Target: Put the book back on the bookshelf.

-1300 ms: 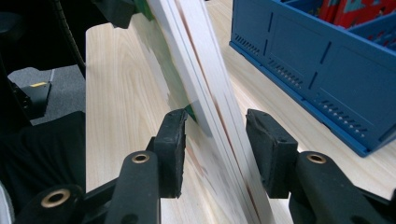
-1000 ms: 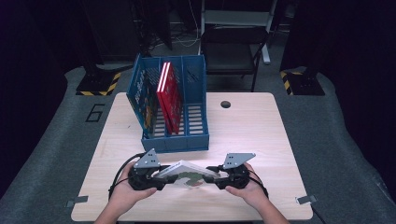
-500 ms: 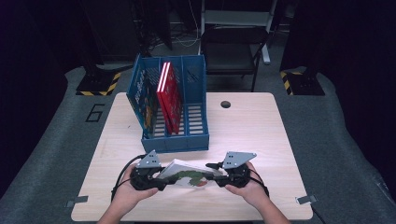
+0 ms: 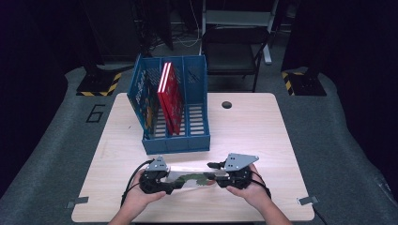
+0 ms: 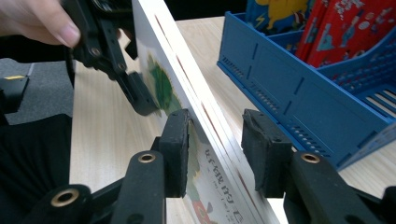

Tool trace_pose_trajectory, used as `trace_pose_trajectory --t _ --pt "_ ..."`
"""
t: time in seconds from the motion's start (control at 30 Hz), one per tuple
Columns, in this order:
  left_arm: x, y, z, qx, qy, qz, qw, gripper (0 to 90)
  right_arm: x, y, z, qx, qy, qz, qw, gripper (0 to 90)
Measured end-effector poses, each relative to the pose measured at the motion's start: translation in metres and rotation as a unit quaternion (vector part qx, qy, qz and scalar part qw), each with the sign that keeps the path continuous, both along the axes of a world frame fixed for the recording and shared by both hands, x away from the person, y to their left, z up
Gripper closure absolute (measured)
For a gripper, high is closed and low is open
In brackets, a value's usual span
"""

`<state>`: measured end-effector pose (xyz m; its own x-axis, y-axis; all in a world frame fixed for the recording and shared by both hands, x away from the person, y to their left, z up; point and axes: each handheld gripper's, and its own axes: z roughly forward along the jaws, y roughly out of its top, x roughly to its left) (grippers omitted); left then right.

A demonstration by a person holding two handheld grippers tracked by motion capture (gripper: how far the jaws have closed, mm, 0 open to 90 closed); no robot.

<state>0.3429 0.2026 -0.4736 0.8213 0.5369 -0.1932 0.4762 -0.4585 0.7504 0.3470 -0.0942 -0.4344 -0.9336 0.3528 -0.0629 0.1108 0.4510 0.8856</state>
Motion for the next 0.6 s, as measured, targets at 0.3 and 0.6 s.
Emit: trace_pose_trajectory --t 0.3,0.6 --pt "-0.0003 0.0044 -0.0053 -0.01 0.002 0.004 0.9999 48.3 -0.002 0.0061 -0.0014 0.006 -0.004 0.021 0.9997 64.8" --pt "-0.0054 0.0055 0.0031 -0.012 -0.01 0.001 0.9999 49.9 -0.0016 0.0092 -0.0026 0.01 0.0 0.023 0.9997 66.6"
